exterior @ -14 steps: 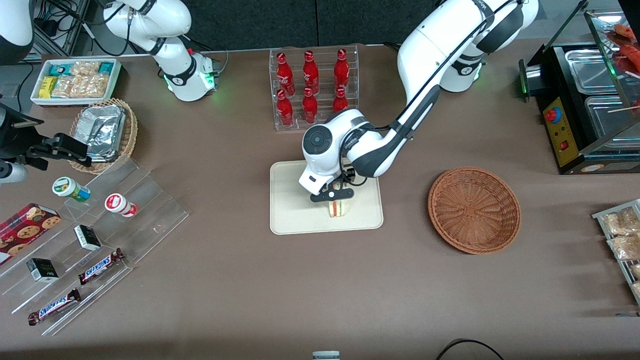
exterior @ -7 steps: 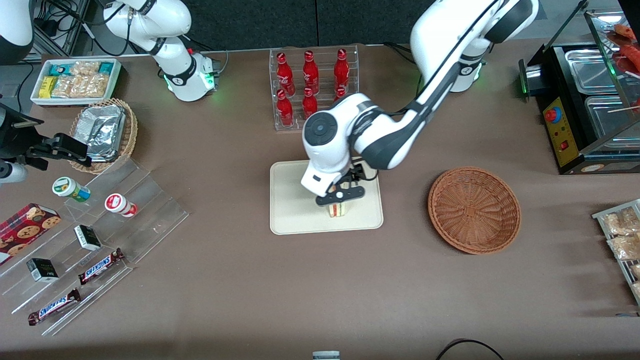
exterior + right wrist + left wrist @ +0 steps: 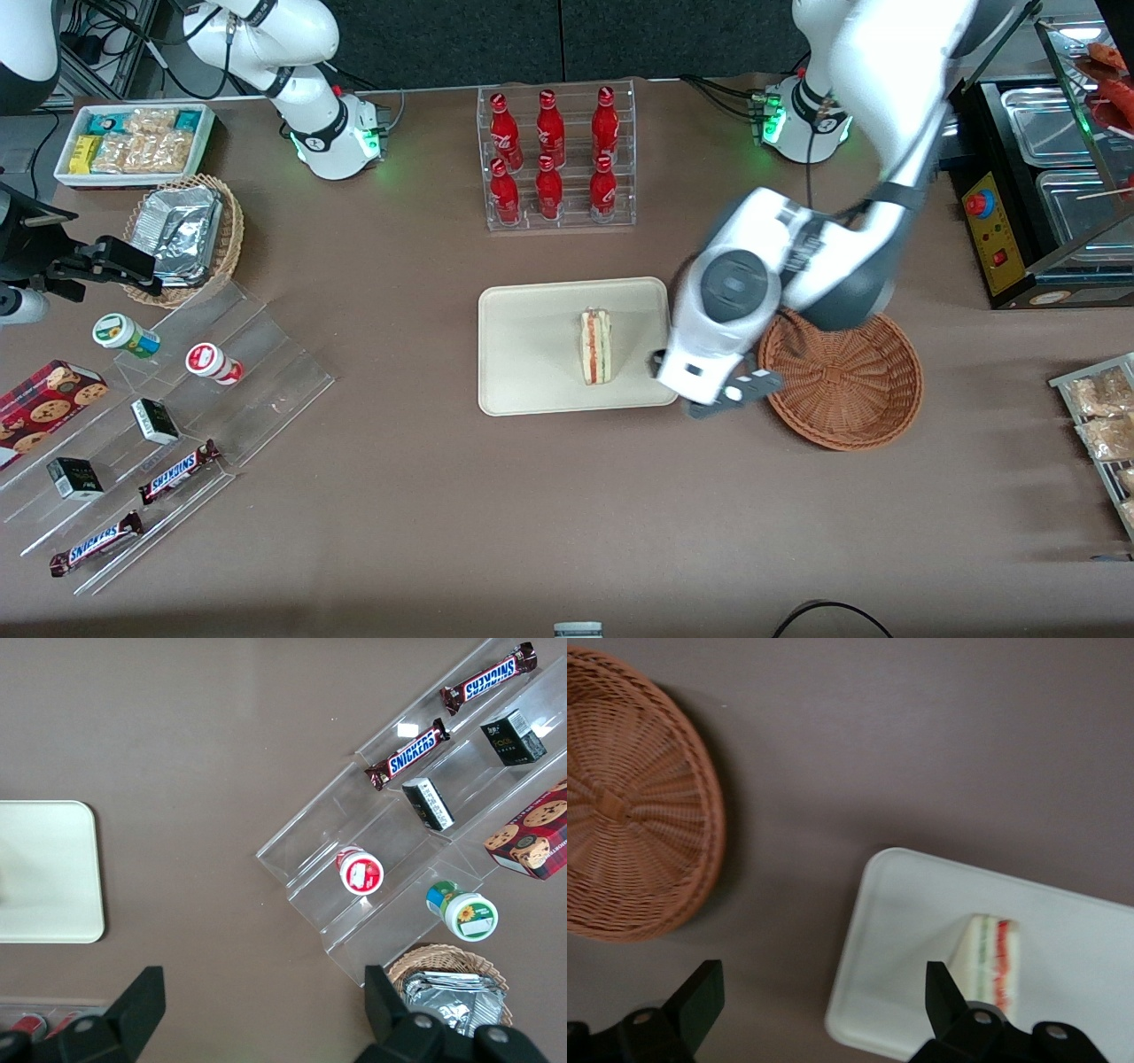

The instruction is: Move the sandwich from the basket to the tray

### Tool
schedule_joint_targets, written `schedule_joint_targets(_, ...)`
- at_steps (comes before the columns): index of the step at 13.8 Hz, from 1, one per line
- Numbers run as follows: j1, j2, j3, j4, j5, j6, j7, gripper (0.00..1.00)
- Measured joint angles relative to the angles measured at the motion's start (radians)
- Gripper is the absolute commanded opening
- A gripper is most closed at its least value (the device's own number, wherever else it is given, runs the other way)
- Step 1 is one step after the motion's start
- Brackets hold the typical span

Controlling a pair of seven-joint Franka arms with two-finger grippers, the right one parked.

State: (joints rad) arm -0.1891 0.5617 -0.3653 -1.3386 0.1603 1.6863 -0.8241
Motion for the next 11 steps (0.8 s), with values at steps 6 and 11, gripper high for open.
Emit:
schedule_joint_targets(6, 0.224, -0.156, 0.003, -0.024, -0.097, -0.214, 0.384, 1.00)
schedule_joint_targets(11, 0.268, -0.373, 0.079, -0.109, -0.142, -0.361, 0.521, 1.00)
